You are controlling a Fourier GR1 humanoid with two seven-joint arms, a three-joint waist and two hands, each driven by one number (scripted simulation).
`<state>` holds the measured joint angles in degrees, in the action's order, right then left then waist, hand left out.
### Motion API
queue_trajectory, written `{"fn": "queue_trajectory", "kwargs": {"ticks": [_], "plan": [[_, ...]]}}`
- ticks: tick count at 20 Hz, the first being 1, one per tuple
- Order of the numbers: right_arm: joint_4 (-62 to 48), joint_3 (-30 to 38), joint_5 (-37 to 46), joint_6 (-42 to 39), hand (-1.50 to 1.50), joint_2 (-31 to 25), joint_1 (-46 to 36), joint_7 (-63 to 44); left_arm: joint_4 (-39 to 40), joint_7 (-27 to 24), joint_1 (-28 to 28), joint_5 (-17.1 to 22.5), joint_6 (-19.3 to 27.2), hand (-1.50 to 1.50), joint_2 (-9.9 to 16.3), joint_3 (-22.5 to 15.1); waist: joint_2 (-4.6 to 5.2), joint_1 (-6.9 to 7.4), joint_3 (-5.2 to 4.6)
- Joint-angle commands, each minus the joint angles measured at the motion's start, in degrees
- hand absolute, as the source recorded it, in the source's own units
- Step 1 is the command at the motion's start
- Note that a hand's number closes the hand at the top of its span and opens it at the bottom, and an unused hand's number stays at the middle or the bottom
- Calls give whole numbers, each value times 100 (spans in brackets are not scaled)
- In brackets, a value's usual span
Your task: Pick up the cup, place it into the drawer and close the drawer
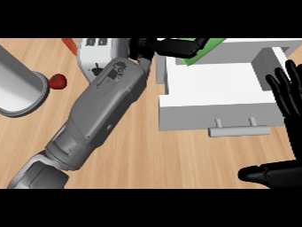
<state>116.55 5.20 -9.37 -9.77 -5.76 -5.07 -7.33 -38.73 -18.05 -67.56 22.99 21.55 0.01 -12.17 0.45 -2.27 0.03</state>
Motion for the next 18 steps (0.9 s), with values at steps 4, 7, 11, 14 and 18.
{"fn": "queue_trajectory", "kwargs": {"ticks": [4,7,11,14,18], "plan": [[-13,-251,188,46,-150,76,-184,-23,1064,-188,-545,598,88,150,-1,-563,30,-117,1],[-442,-11,-19,-67,-150,-12,-417,160,1298,-214,-701,791,149,150,-1,-901,67,-219,6],[-170,-29,-104,-137,-150,16,-92,196,1330,-296,-651,990,290,150,-1,-1368,61,-307,7],[-294,-28,-90,-169,-150,-5,-167,228,1629,-261,-750,999,223,150,-1,-1495,81,-307,7],[-190,-153,-115,-178,-150,-4,-284,56,1555,-14,-760,978,688,150,-1,-2116,93,-472,10]]}}
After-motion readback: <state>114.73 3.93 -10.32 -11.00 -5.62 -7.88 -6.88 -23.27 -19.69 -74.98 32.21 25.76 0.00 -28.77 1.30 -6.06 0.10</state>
